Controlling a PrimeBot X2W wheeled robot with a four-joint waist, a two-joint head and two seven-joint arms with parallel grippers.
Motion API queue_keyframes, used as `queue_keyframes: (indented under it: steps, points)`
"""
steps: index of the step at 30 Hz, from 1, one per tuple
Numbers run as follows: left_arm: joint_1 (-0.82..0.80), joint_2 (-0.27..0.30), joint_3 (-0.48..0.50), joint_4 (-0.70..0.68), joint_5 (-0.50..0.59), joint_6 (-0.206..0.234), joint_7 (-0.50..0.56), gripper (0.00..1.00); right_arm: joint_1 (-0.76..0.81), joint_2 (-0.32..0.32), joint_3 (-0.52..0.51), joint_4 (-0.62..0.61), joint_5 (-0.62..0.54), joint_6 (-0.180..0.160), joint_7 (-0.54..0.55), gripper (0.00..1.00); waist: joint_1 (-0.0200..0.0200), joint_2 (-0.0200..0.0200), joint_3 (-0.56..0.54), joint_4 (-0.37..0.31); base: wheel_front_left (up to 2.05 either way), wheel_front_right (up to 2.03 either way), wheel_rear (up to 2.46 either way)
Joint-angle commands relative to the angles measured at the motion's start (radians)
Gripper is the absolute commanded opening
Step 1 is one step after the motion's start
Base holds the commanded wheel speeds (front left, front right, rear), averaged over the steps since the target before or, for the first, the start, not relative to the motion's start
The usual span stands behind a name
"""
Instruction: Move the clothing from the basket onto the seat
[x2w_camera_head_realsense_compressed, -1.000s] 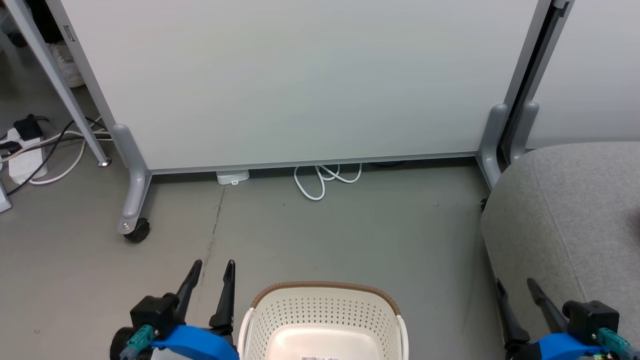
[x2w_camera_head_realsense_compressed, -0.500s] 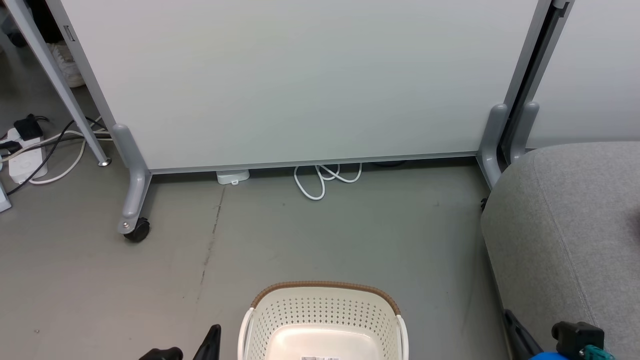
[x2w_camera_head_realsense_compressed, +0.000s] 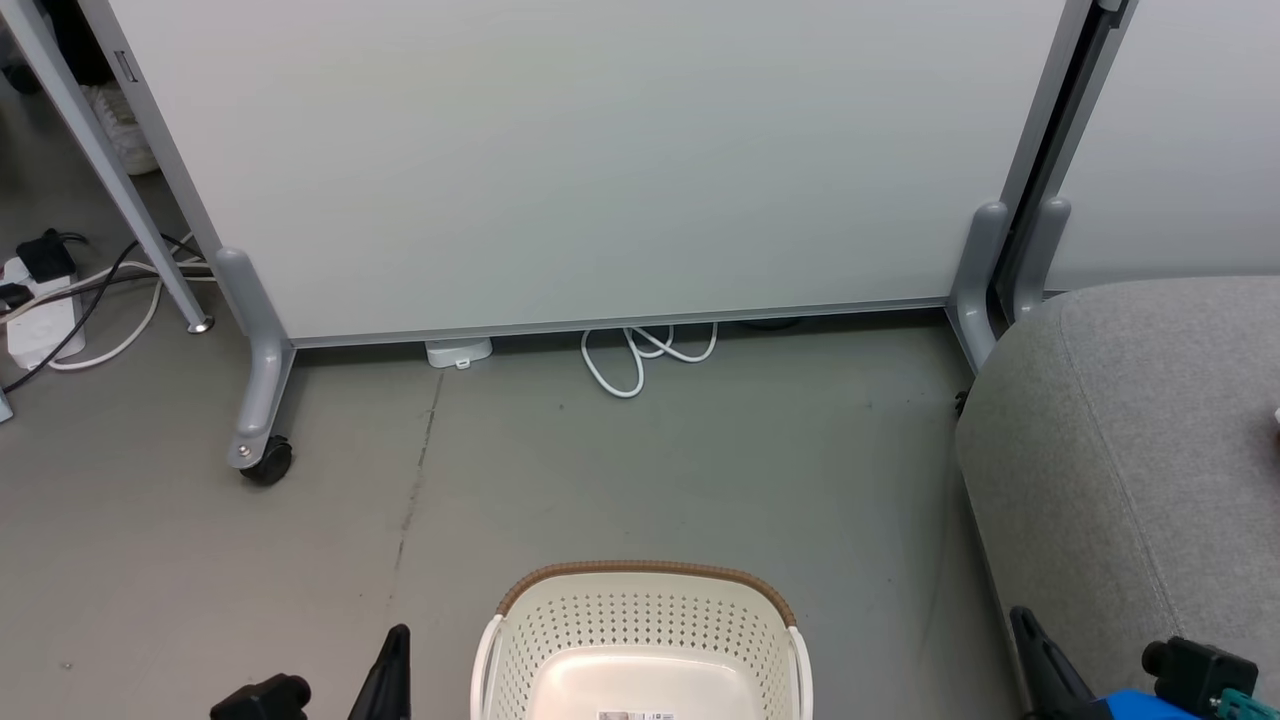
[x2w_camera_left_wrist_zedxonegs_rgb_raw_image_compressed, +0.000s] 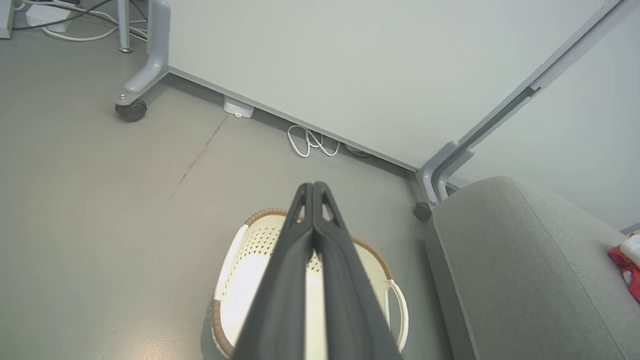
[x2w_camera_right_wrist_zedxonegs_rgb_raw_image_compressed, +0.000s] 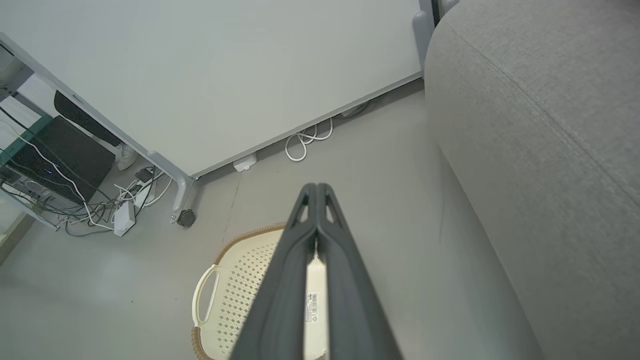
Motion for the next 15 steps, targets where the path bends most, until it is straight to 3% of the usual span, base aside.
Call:
queue_keyframes:
  steps: [1, 15]
  points:
    - [-0.037, 0.002, 0.017, -0.026, -0.041, 0.000, 0.011, 0.00, -0.036, -0.004, -0.004, -0.020, 0.049, 0.000, 0.004, 0.00, 0.0000, 0.0000, 0.001, -0.001, 0.00, 0.00, 0.00]
    - [-0.057, -0.008, 0.073, -0.073, -0.226, 0.000, 0.067, 0.00, -0.064, -0.007, -0.011, -0.029, 0.266, 0.000, 0.028, 0.00, 0.0000, 0.0000, 0.005, -0.013, 0.00, 0.00, 0.00]
